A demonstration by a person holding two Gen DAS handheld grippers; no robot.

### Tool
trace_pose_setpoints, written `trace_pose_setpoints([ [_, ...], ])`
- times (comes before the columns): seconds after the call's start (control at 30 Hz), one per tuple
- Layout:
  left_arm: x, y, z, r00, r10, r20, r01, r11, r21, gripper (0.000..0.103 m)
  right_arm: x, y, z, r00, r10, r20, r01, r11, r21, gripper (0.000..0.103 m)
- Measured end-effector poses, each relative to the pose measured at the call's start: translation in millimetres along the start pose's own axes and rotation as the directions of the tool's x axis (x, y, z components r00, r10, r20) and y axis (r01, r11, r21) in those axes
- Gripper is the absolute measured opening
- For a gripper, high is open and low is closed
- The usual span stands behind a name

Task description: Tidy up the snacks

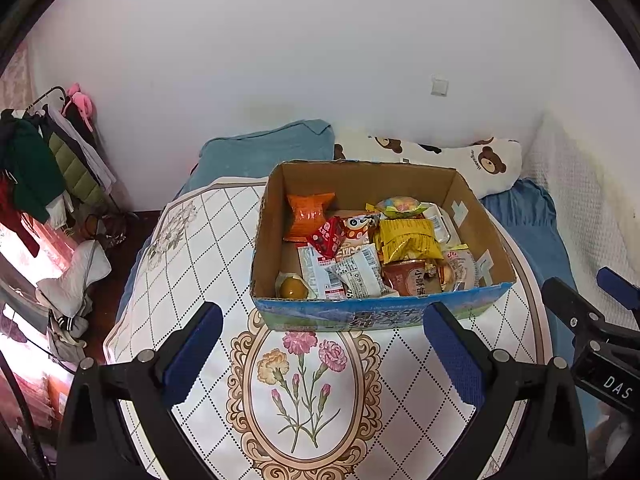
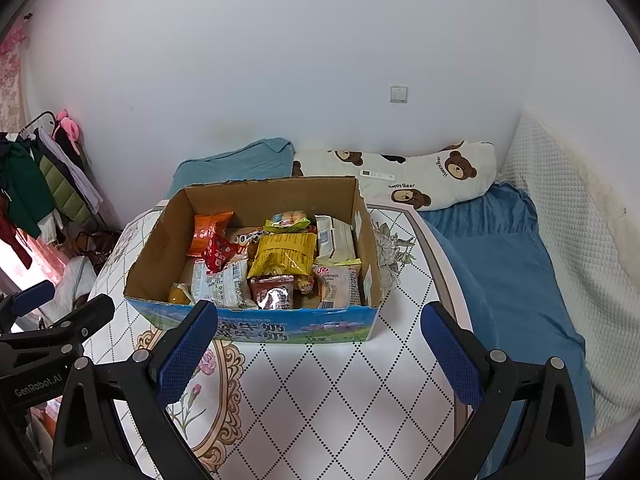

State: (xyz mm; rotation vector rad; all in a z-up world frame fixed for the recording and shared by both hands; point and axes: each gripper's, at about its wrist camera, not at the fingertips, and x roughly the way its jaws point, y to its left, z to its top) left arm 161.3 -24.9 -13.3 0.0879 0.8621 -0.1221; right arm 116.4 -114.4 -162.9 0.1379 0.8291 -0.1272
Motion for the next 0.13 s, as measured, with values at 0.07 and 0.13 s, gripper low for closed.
trace_pose_setpoints([
  [0.07, -1.7, -0.3, 0.2, 1.000, 0.005, 0.009, -0.005, 1.000, -0.003, 0.103, -0.4, 0.0, -0.1, 1.000, 0.001, 0.002, -0.001, 1.000, 0.000, 0.103],
  [0.13, -3.0, -0.7, 0.7, 1.000, 0.006, 0.012, -0.006, 1.000, -0.006, 0.103, -0.9, -0.1, 0.5, 1.000, 0.002, 0.005, -0.003, 1.000, 0.001, 0.103],
])
